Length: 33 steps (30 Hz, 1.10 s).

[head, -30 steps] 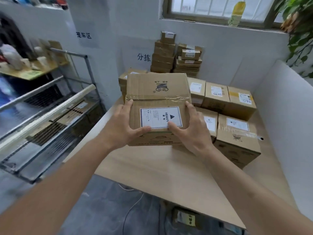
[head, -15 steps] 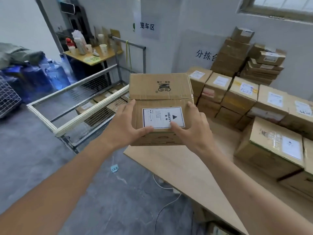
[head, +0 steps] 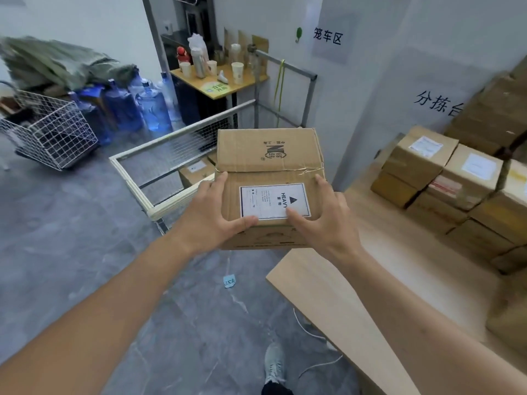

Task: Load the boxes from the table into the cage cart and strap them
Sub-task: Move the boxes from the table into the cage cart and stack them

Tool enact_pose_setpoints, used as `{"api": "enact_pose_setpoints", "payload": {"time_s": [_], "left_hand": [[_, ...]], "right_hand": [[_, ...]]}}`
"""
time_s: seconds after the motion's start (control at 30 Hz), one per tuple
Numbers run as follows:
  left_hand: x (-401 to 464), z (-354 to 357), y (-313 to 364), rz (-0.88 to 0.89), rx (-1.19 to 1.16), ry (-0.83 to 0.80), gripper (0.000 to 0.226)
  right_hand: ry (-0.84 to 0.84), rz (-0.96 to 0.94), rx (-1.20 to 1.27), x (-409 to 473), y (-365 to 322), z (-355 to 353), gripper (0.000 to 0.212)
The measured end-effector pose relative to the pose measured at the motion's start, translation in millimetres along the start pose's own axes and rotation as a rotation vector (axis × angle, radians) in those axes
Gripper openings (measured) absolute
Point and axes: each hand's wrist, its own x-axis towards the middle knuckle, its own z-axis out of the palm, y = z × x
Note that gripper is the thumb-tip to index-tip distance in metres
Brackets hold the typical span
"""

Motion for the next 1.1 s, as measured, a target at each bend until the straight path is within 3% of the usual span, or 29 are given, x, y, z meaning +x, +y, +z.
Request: {"api": "enact_pose_setpoints", "payload": {"time_s": [0.67, 1.1], "left_hand": [[175, -33, -108, -0.302, 0.054, 0.026, 0.124], [331, -81, -236, -0.261, 0.01, -0.125, 0.122]], "right_hand": [[-0.307, -0.078, 0.079, 219, -46, 136, 0.094], [-0.269, 0.042, 0.059, 339, -114, 258, 0.095]]}}
